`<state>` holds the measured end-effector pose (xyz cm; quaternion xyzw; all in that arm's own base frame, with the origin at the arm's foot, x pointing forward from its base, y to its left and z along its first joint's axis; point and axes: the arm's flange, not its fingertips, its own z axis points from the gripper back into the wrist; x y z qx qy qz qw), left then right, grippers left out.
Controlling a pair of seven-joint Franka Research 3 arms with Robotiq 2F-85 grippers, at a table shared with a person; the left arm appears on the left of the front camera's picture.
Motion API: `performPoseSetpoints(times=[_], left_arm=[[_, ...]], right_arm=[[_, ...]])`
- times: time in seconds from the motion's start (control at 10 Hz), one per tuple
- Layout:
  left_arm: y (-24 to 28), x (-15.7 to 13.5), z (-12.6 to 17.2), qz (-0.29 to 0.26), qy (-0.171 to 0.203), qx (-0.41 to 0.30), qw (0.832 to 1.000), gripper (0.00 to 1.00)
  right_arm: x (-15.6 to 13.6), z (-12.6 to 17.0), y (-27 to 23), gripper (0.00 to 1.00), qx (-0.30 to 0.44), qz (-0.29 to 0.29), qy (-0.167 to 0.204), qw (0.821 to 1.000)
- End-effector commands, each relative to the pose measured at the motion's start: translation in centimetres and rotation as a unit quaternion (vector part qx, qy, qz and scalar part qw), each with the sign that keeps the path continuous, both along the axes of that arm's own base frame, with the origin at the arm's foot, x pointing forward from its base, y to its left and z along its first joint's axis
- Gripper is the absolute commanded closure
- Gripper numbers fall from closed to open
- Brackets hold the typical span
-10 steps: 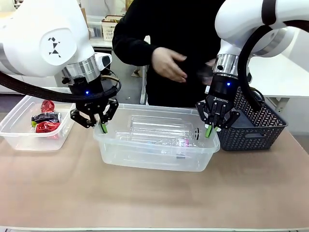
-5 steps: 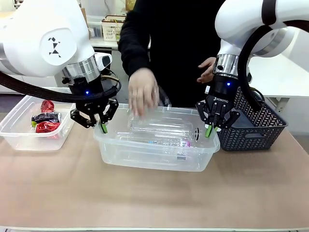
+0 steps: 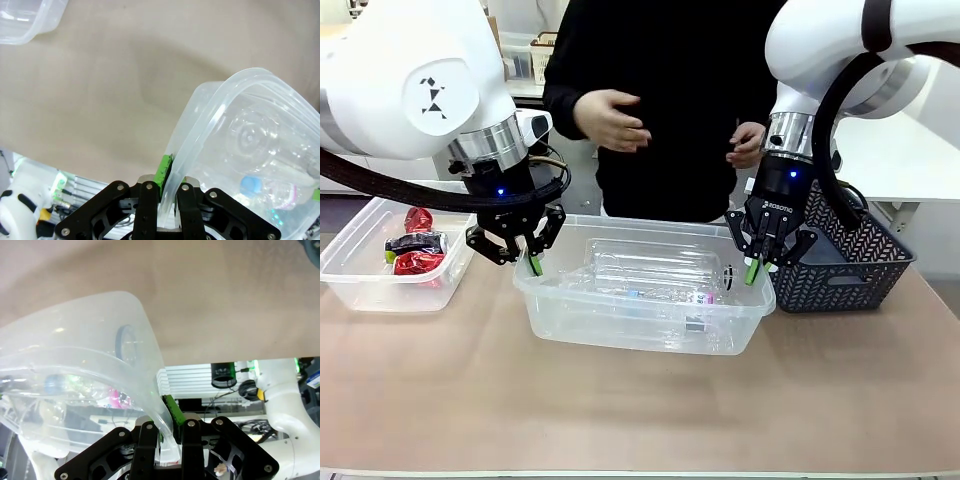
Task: Sort the waste into each basket.
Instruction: Offer the picked Organizing box to the human.
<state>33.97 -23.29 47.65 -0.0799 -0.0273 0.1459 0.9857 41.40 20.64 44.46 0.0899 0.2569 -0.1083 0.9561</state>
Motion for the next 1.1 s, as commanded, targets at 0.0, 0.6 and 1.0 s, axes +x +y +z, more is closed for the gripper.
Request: performPoseSetpoints(times=[0.0,0.6,1.0], left_arm=[[0.47,0.48,0.50,0.028,-0.004,-0.007,1.000,1.00],[0.47,0.48,0.50,0.028,-0.004,-0.007,1.000,1.00],[0.00,0.00,0.00,0.000,0.000,0.000,1.000,0.96]], right_arm=[[-0.03,0.30,-0.25,1.00,0.002,-0.013,0.006,1.000],[-0.03,0.30,-0.25,1.00,0.002,-0.013,0.006,1.000],[0.00,0.00,0.00,0.94,0.000,0.000,0.000,1.000]])
